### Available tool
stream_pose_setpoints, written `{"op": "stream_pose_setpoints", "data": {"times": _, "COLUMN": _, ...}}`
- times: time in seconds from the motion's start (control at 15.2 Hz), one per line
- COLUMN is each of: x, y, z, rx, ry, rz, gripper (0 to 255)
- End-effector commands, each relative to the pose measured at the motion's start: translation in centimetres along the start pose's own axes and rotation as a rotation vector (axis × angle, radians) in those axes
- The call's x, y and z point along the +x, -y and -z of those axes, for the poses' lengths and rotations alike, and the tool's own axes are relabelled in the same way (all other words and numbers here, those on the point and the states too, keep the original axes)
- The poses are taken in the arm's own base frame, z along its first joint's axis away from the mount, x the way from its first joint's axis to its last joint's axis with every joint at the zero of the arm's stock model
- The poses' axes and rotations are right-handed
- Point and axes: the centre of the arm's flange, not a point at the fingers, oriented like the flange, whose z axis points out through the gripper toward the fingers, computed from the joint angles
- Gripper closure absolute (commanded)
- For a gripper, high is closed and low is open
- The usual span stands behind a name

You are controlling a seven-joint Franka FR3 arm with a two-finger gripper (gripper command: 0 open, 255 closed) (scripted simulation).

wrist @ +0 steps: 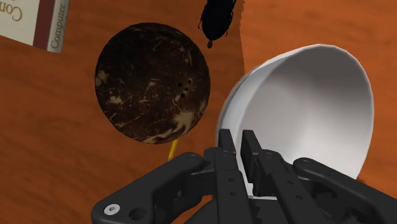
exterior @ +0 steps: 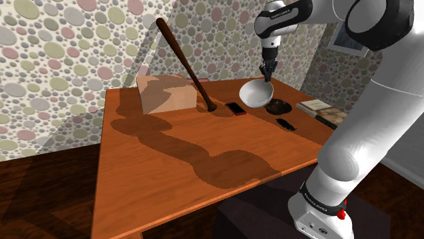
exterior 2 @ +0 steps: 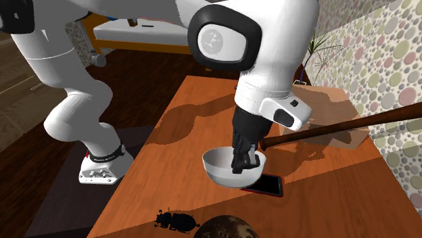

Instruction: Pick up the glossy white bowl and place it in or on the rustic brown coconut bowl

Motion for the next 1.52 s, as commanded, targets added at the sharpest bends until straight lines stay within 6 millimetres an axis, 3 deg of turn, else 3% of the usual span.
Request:
{"op": "stream_pose_setpoints", "data": {"times": 0.0, "x": -0.5, "y": -2.4, "z": -0.1, "rx": 0.0, "ry": -0.001, "rz": 0.002, "gripper": 255}}
{"op": "stream_pose_setpoints", "data": {"times": 0.99, "x": -4.4, "y": -21.8, "z": -0.6, "rx": 0.0, "ry": -0.001, "rz": 0.002, "gripper": 255}}
{"op": "stream_pose_setpoints", "data": {"times": 1.45, "x": -4.0, "y": -21.8, "z": -3.7, "rx": 0.0, "ry": -0.001, "rz": 0.002, "gripper": 255}}
